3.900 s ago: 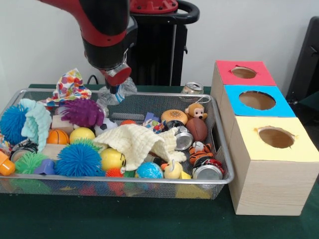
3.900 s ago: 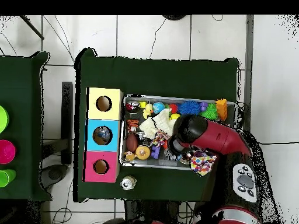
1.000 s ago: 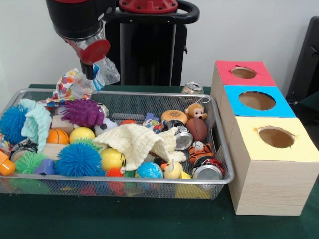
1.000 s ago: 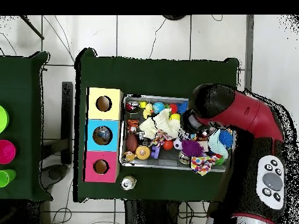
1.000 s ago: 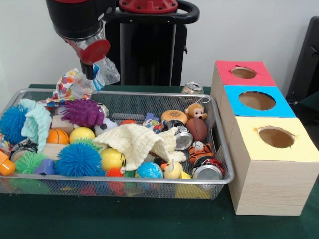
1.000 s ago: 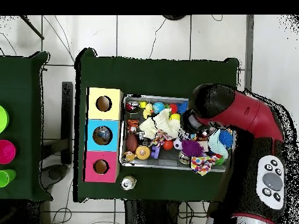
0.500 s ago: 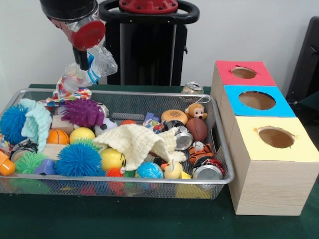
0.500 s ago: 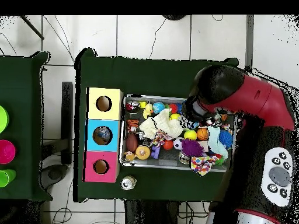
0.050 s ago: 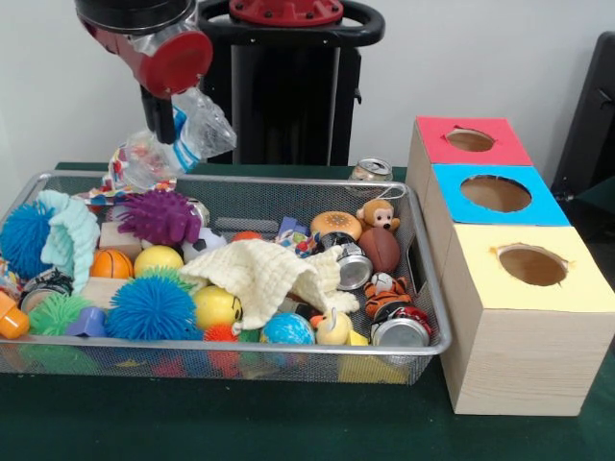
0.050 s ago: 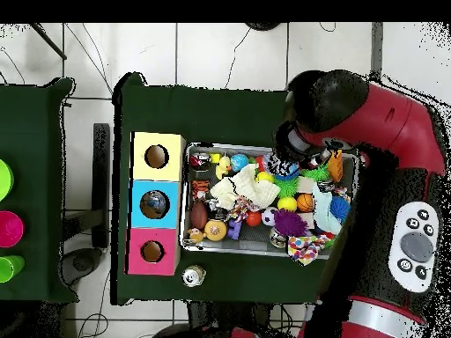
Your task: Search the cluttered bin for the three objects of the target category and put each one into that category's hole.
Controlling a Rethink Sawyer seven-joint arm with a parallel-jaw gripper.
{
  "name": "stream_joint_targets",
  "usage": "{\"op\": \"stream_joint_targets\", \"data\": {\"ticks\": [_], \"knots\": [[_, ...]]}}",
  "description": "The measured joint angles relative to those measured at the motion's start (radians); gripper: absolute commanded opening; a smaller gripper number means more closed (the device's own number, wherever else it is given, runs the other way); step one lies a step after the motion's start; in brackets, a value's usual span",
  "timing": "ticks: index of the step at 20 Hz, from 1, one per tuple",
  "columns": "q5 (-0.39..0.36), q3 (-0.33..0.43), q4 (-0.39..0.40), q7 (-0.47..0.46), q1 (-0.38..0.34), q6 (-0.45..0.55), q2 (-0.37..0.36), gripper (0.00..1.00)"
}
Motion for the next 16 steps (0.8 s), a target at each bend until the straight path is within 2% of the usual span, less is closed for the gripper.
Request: {"op": "stream_joint_targets", "data": {"ticks": [8, 16], "knots": [[0.042, 0.001, -0.129, 0.000, 0.040, 0.051, 0.066, 0.00], [0.074, 0.001, -0.292, 0.000, 0.077, 0.148, 0.152, 0.00]]}}
